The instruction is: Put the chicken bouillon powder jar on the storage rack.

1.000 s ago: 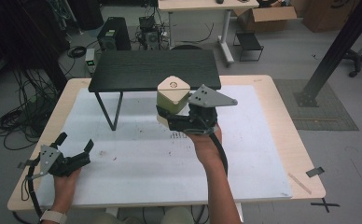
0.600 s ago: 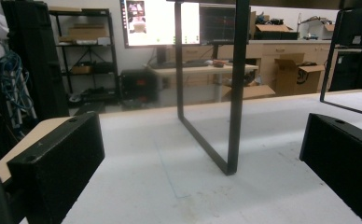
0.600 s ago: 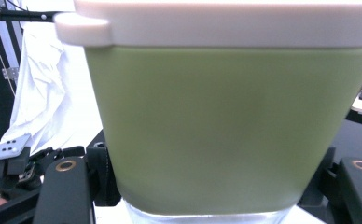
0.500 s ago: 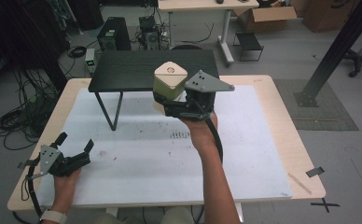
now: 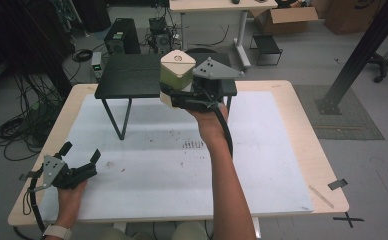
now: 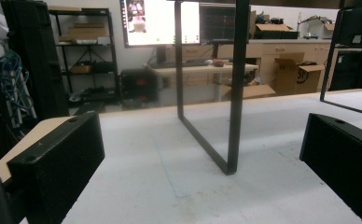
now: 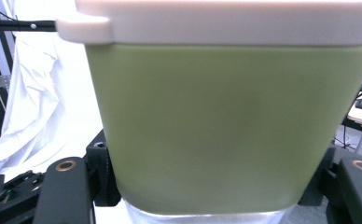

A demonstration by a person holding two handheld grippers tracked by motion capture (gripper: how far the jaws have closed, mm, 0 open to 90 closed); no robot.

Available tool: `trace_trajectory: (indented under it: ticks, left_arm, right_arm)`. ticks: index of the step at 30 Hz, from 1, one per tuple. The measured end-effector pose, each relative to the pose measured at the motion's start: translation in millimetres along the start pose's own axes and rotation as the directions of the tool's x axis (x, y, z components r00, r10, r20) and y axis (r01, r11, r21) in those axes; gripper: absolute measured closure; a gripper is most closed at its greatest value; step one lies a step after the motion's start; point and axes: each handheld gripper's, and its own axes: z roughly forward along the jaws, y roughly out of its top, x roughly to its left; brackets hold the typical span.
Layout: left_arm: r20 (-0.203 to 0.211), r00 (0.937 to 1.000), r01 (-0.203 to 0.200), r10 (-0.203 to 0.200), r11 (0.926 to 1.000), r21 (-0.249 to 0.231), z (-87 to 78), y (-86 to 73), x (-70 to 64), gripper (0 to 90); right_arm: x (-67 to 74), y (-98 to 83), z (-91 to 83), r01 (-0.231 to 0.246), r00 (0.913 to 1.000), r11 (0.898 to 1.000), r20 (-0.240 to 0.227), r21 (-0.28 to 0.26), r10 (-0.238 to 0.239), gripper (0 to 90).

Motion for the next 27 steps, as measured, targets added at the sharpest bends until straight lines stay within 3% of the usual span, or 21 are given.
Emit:
trace_trajectory:
  ticks: [16, 27]
  left_arm:
    - [0.000, 1.0000, 0.001, -0.001, 1.0000, 0.001, 0.1, 0.0, -0.1, 0.2]
    - [0.000, 1.0000, 0.001, -0.001, 1.0000, 0.000, 0.3, 0.0, -0.3, 0.3]
  right_arm:
    - [-23.2, 15.1, 39.4, -0.001, 0.9991, 1.000, 0.043, 0.016, 0.001, 29.2]
    - [-40.6, 15.1, 70.2, -0.039, 0.9946, 0.999, 0.098, 0.036, 0.035, 29.2]
